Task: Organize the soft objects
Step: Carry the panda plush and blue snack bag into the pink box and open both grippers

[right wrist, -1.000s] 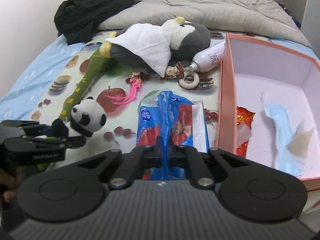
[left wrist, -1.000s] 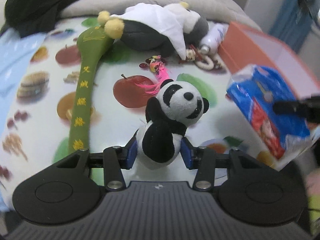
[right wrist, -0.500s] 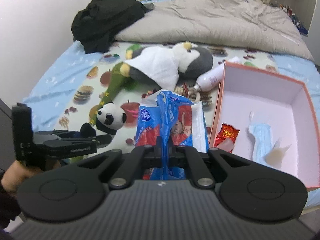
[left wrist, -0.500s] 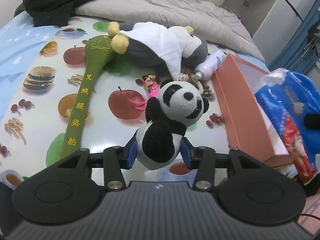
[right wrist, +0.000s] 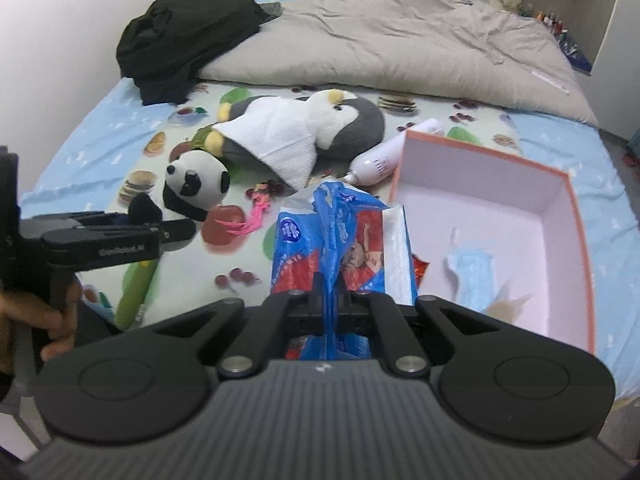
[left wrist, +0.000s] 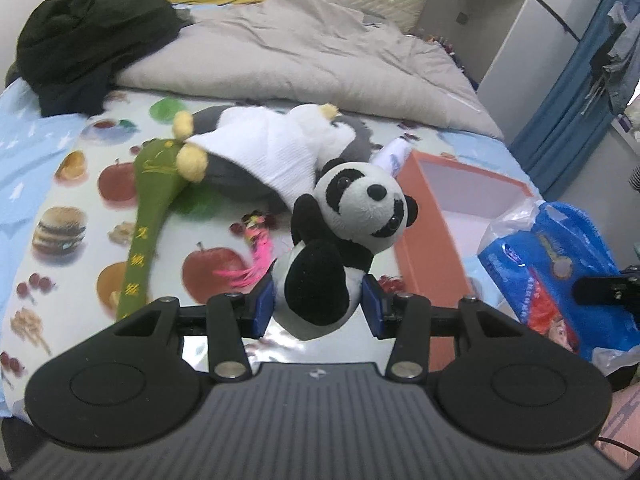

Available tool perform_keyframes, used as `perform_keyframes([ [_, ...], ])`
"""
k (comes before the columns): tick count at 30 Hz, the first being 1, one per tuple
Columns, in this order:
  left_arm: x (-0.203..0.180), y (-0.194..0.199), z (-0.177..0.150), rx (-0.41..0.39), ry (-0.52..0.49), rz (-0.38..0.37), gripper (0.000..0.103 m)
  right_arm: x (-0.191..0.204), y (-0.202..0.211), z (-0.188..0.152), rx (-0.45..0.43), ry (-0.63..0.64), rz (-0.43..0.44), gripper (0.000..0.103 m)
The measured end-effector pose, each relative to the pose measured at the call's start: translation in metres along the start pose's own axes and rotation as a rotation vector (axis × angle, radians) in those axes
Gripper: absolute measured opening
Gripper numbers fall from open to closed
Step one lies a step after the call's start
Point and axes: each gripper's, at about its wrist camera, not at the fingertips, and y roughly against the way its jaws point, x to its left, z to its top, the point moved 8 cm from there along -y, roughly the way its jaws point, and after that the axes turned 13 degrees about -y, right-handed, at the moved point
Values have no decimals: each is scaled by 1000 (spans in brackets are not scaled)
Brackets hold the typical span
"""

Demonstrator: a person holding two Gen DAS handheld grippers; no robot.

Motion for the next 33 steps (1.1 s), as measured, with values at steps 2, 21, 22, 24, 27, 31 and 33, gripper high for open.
perform_keyframes([
  [2,-6,-1,7,-7,-10,-5,51,-2,3,4,-7,8,-11,6],
  [21,-111,-42,128,-27,-73,-190,51,-132,-13,65,-148,-186,-156,6],
  [22,-118,-51,131,-11,-67,-204,51,-138,-17,66,-147,-187,-163,6],
  [24,-135,-69,136,31,-72,-237,51,-149,-25,67,-144,-202,-171,6],
  [27,-160,-99,139,85,-67,-262,51,-162,-39,68,-142,-198,-198,6],
  [31,-183,-134,129,141,-96,-272,52,-182,-64,62,-118,-234,-217,6],
  [33,-193,-150,120,167,-111,-271,52,-190,-78,57,-96,-252,-216,6],
])
